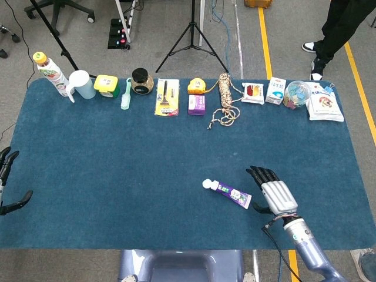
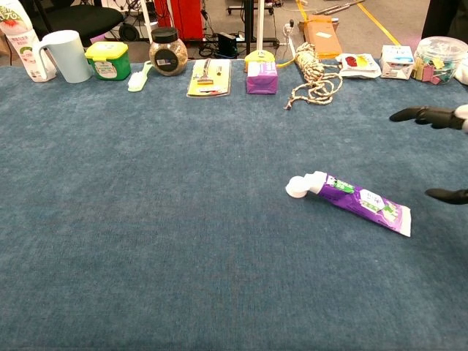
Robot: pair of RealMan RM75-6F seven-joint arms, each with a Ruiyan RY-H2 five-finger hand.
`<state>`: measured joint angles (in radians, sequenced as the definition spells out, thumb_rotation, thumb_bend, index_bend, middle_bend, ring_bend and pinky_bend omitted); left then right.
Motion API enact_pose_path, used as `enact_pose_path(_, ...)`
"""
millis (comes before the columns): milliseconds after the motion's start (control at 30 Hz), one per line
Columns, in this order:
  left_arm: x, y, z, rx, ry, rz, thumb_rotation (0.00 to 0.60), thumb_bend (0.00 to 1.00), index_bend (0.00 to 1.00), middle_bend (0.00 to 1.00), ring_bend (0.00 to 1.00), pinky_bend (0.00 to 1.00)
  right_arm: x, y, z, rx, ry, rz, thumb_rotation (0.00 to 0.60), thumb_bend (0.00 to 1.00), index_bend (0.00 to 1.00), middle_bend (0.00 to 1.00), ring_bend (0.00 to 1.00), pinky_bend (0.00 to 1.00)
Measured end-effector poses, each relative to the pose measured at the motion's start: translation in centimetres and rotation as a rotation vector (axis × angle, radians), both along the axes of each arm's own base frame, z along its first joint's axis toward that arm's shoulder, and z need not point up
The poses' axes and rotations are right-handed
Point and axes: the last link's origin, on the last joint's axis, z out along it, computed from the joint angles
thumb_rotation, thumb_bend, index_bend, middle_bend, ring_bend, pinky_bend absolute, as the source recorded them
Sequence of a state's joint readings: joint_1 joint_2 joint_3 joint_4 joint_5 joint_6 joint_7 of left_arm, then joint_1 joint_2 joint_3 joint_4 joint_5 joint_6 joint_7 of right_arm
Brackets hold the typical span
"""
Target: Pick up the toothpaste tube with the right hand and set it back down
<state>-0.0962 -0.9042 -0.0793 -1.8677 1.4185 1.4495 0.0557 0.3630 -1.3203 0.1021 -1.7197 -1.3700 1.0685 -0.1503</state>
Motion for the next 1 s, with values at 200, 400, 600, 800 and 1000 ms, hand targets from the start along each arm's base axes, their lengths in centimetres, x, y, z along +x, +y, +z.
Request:
enact_pose_path(200, -0.4, -0.3, 0.3, 0.0, -0.011, 0.017, 0.566, 0.26, 0.0, 0.0, 0.02, 0.16, 1.0, -0.5, -2.7, 0.021, -0.006, 0.003, 0.6, 0.29, 0.0, 0.0, 0.0, 0.0)
enact_pose_path(400, -0.8, -0.7, 0.7, 0.005, -0.014, 0.025, 0.563, 0.26, 0.0, 0.0, 0.01, 0.15, 1.7, -1.1, -4.5, 0.026, -0.011, -0.009, 0.6, 0.26, 0.0, 0.0, 0.0, 0.0)
enact_pose_path(600, -1.2, -1.0, 0.8, 0.003, -0.015, 0.036, 0.565, 0.26, 0.0, 0.0, 0.01, 0.14, 2.4, -1.5, -5.3, 0.031, -0.018, -0.012, 0.6, 0.25, 0.0, 0.0, 0.0, 0.0)
enact_pose_path(800, -1.5, -1.4, 1.0, 0.004, -0.016, 0.041, 0.565, 0.26, 0.0, 0.0, 0.01, 0.12, 2.6, -1.8, -6.2, 0.027, -0.017, -0.023, 0.6, 0.25, 0.0, 0.0, 0.0, 0.0)
enact_pose_path(1000, -1.6, -1.7, 1.3, 0.01, -0.014, 0.046, 0.565, 0.26, 0.0, 0.0, 0.01, 0.12, 1.8, -2.5, -6.6, 0.012, 0.016, -0.029, 0.6, 0.25, 0.0, 0.0, 0.0, 0.0)
